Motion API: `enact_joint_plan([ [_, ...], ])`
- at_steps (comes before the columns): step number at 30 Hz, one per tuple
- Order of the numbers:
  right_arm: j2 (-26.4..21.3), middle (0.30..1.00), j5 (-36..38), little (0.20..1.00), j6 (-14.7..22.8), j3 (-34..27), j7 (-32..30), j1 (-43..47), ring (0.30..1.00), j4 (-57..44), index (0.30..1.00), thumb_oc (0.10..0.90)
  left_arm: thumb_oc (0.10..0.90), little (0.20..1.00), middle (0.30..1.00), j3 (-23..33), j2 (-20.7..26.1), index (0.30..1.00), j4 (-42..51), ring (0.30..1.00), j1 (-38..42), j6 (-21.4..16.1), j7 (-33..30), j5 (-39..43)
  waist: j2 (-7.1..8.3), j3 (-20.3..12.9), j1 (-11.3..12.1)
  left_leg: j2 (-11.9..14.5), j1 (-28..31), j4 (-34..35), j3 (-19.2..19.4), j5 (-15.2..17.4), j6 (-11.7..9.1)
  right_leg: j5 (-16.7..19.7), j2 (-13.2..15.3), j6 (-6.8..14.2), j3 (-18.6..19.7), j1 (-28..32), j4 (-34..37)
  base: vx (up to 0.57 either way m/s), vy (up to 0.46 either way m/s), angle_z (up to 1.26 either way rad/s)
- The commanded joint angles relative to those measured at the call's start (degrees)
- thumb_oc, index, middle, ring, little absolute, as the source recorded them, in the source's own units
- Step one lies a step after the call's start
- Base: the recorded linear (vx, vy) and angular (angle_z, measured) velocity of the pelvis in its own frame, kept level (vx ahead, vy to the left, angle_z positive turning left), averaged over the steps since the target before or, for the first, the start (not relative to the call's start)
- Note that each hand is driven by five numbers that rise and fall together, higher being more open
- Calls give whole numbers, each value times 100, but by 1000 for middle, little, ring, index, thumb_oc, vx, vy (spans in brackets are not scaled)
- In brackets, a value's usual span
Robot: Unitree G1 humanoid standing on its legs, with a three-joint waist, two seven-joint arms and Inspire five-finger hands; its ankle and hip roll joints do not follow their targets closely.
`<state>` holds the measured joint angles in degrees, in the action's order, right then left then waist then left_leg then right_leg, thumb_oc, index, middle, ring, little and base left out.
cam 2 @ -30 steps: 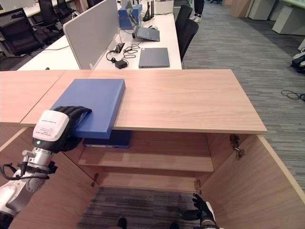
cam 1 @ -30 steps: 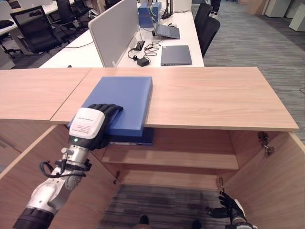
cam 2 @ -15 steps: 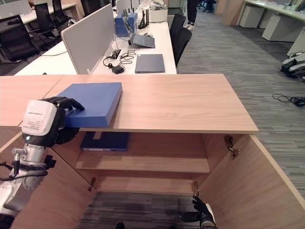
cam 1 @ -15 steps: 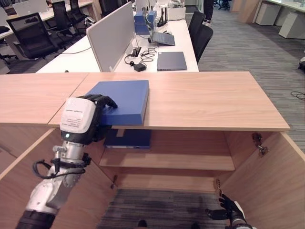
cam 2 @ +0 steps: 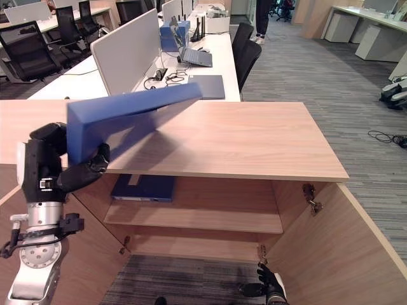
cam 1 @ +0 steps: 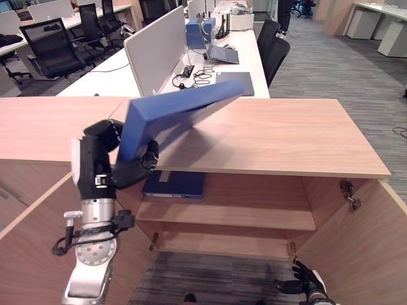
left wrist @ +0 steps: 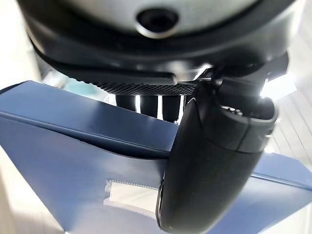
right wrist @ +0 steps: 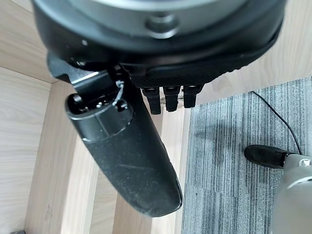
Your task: Put the empty folder in the office cabinet
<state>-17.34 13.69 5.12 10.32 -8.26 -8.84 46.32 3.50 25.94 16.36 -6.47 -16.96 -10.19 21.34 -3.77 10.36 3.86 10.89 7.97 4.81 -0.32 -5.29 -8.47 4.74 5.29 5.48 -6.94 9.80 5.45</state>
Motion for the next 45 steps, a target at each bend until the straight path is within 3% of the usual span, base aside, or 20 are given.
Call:
enact_joint_plan([
  [1, -169, 900, 157, 900, 176, -147, 45, 648, 900, -137, 900, 800, 400, 300, 300, -20, -39, 300, 655, 300, 394, -178, 564, 1413, 42, 63, -72, 320, -246, -133, -58, -134, -381, -1094, 138, 211, -187, 626, -205, 0, 0, 0],
  [4, -181, 900, 146, 900, 121, -57, 151, 696, 900, -114, 900, 800, 400, 300, 300, -248, 44, 300, 819, 300, 552, -15, 1014, 2515, 9, 52, -114, 312, -231, -118, -47, -132, -353, -1074, 141, 221, -173, 630, -188, 0, 0, 0],
  [9, -144, 900, 193, 900, 102, 61, 270, 725, 900, -76, 900, 800, 400, 300, 300, -454, 267, 300, 1072, 300, 734, 144, 1538, 3470, -15, 34, -145, 309, -207, -90, -8, -132, -332, -1041, 150, 246, -141, 611, -171, 0, 0, 0],
  [12, -133, 900, 202, 900, 106, 156, 374, 752, 900, -19, 900, 800, 400, 300, 300, -664, 701, 300, 1226, 300, 845, 458, 2046, 4326, -55, 12, -197, 307, -186, -59, 36, -138, -316, -1014, 154, 268, -92, 597, -140, 0, 0, 0],
  [14, -130, 900, 202, 900, 107, 156, 374, 753, 900, -18, 900, 800, 400, 300, 300, -664, 705, 300, 1221, 300, 848, 456, 2051, 4331, -52, 13, -194, 306, -184, -59, 38, -138, -316, -1014, 154, 268, -90, 597, -140, 0, 0, 0],
  [17, -147, 900, 197, 900, 110, 278, 430, 798, 900, 53, 900, 800, 400, 300, 300, -753, 1594, 300, 1209, 300, 852, 784, 2416, 5026, -112, -6, -227, 304, -161, -43, 63, -147, -298, -992, 185, 297, -51, 584, -144, 0, 0, 0],
  [21, -128, 900, 205, 900, 140, 342, 474, 785, 900, 89, 900, 800, 400, 300, 300, -681, 2082, 300, 1053, 300, 674, 871, 2572, 4987, -129, -26, -233, 273, -103, -36, 71, -101, -305, -1027, 213, 316, -50, 637, -129, 23, -5, -1],
  [34, 4, 900, 547, 900, 196, 393, 597, 776, 900, -77, 900, 800, 400, 300, 300, -549, 2409, 300, 542, 300, 322, 999, 2757, 4679, -114, -55, -225, 271, -46, -19, 97, -96, -303, -1008, 238, 342, -45, 630, -153, 9, -3, -4],
  [36, 83, 900, 1021, 900, 227, 383, 784, 740, 900, -268, 900, 800, 400, 300, 300, -464, 2287, 300, 450, 300, 249, 980, 2730, 4631, -102, -52, -216, 267, -44, -20, 94, -90, -301, -1009, 241, 345, -45, 624, -159, 0, 0, 0],
  [40, 330, 900, 3357, 900, -1, 651, 1857, 578, 900, -1173, 900, 800, 400, 300, 300, -563, 1920, 300, 40, 300, 174, 1108, 2765, 4694, -40, -41, -178, 261, -49, -21, 95, -107, -310, -1000, 249, 349, -38, 598, -175, 0, 0, 0],
  [43, 158, 900, 4311, 900, -218, 1200, 2519, 479, 900, -2271, 900, 800, 400, 300, 300, -824, 1618, 300, -169, 300, 139, 1216, 2920, 4740, 29, -30, -151, 269, -55, -29, 102, -124, -317, -1012, 249, 354, -33, 593, -193, 0, 0, 0],
  [45, 79, 900, 4527, 900, -268, 1328, 2672, 434, 900, -2559, 900, 800, 400, 300, 300, -880, 1518, 300, -224, 300, 125, 1239, 2983, 4726, 35, -28, -155, 271, -55, -31, 102, -128, -315, -1014, 253, 358, -38, 592, -203, 0, 0, 0],
])
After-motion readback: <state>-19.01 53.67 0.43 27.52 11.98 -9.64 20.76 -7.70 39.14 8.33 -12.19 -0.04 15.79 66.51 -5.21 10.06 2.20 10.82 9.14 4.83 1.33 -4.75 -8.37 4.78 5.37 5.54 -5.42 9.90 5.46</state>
